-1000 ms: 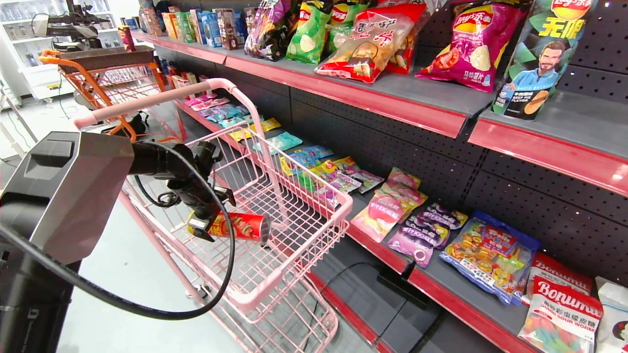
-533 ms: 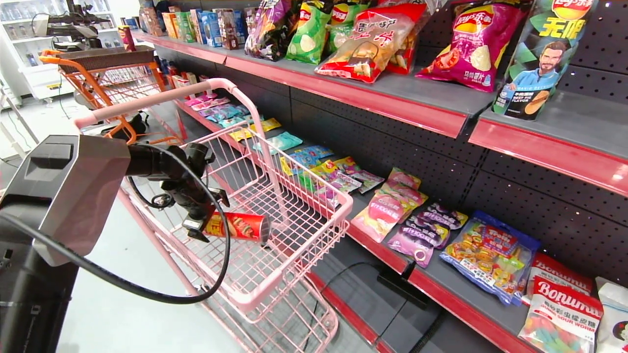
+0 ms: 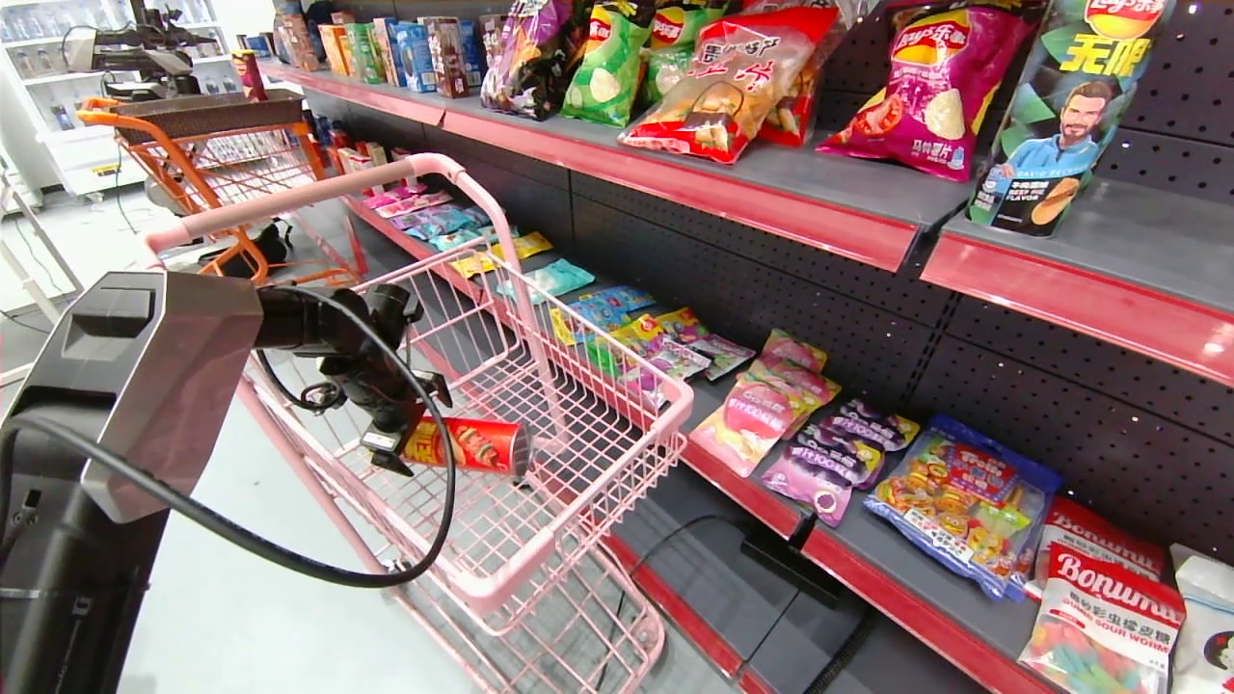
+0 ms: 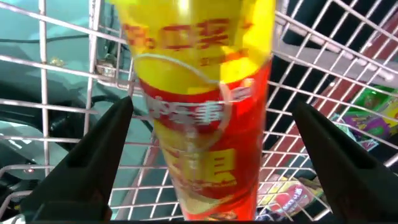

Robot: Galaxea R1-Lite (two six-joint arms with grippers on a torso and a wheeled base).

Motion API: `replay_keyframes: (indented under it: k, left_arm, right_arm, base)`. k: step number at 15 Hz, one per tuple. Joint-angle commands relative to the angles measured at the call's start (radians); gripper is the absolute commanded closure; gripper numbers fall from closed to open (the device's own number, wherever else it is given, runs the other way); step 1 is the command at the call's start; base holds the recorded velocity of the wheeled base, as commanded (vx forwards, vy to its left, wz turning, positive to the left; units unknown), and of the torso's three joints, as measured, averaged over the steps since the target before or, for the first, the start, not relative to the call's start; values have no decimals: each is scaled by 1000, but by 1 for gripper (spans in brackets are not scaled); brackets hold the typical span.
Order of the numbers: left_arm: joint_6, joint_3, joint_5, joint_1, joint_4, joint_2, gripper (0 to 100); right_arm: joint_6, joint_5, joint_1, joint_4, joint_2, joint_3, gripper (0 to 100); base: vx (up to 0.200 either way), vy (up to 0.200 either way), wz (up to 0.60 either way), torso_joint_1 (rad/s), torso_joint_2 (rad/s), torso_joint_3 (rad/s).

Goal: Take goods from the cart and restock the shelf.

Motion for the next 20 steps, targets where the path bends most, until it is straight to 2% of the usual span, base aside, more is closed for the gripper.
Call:
replay_keyframes:
  k: [1,7,8,16,17,18,20]
  left_arm:
    - [-1,-1,-1,2,1,14,0]
    - [-4,-24,-1,15,1,31,0]
    - [-4,-24,-1,16,1,31,100]
    - [-2,-30,-2,19,41,2,100]
    - [7,-30,-5,18,56,-32,100]
    - [36,-30,-8,18,66,-81,100]
    - [122,-30,1,15,87,-176,100]
  right_arm:
    - [0,0,0,0,-1,0,0]
    - [0,0,0,0,-1,0,0]
    - [0,0,0,0,-1,0,0]
    - [-2,0,0,0,-1,0,0]
    - [-2,0,0,0,-1,0,0]
    - [-2,0,0,0,-1,0,0]
    - [-2,0,0,0,-1,0,0]
  base:
    - [0,0,0,0,0,0]
    - [0,0,0,0,0,0]
    - [0,0,0,0,0,0]
    - [0,0,0,0,0,0]
    - [0,0,0,0,0,0]
    - [0,0,0,0,0,0]
    - [0,0,0,0,0,0]
